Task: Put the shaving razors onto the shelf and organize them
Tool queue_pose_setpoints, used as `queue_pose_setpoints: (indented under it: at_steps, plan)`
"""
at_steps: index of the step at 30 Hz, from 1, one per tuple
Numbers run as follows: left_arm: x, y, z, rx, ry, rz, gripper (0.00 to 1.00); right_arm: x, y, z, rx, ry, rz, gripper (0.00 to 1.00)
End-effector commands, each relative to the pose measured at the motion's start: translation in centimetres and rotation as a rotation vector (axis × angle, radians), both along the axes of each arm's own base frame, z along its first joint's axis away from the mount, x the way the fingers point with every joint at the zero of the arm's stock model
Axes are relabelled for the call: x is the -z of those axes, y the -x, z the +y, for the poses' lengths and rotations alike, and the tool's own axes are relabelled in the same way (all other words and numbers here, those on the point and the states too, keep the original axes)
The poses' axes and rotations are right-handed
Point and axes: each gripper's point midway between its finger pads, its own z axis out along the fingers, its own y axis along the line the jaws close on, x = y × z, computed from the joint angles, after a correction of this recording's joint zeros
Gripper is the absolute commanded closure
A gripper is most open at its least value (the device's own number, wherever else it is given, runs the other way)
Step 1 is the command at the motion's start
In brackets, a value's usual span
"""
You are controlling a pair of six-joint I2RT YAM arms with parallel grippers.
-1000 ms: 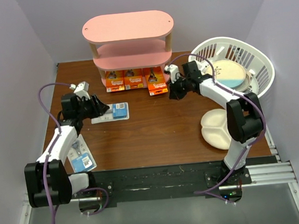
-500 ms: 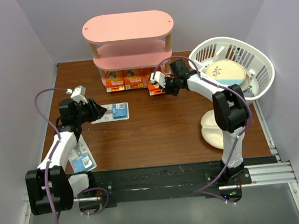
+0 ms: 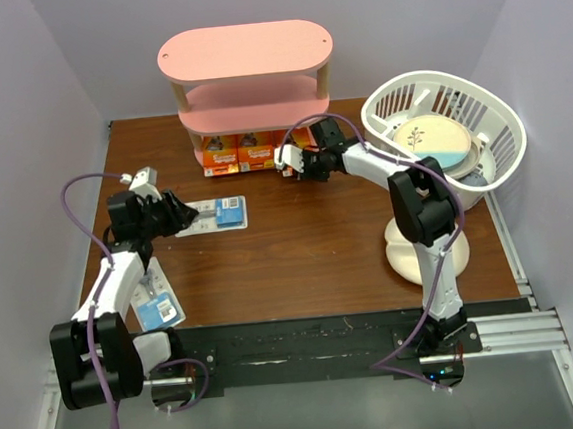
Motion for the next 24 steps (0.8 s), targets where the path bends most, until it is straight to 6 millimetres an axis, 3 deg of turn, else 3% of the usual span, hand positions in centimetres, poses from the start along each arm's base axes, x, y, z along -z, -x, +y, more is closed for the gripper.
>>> queue_pose_setpoints:
  at_steps: [1, 9, 14, 17, 18, 20, 21, 22, 24]
  plan:
    - [-1.2, -1.2, 0.6, -0.006, -0.020, -0.047, 0.51, -3.0, -3.4, 0.8, 0.020, -0.021, -0.134, 1.00]
    - [-0.9, -1.2, 0.6, -0.011, -0.009, -0.043, 0.51, -2.6, -4.2, 0.9, 0.038, -0.017, -0.147, 1.00]
    - [-0.8, -1.3, 0.4, -0.013, 0.002, -0.050, 0.51, -3.0, -2.7, 1.1, 0.041, -0.042, -0.104, 1.00]
    - [-1.1, -1.4, 0.4, -0.012, 0.006, -0.056, 0.51, -3.4, 0.1, 1.8, -0.003, -0.052, -0.058, 0.84]
    - [-1.2, -1.4, 0.4, -0.012, 0.005, -0.059, 0.51, -3.5, 1.7, 1.9, -0.028, -0.050, -0.052, 0.68]
    - [-1.2, -1.4, 0.4, -0.013, 0.005, -0.062, 0.51, -4.0, 3.2, 2.6, -0.060, -0.066, -0.068, 0.57]
    - [-1.3, -1.4, 0.4, -0.010, 0.005, -0.065, 0.51, -3.2, 4.4, 3.0, -0.083, -0.071, -0.079, 0.52]
    - [-1.3, -1.3, 0.4, -0.013, 0.006, -0.067, 0.51, -4.7, 4.7, 3.4, -0.090, -0.095, -0.128, 0.44]
    - [-1.2, -1.2, 0.4, -0.019, 0.015, -0.064, 0.51, -4.7, 5.2, 4.4, -0.104, -0.125, -0.215, 0.34]
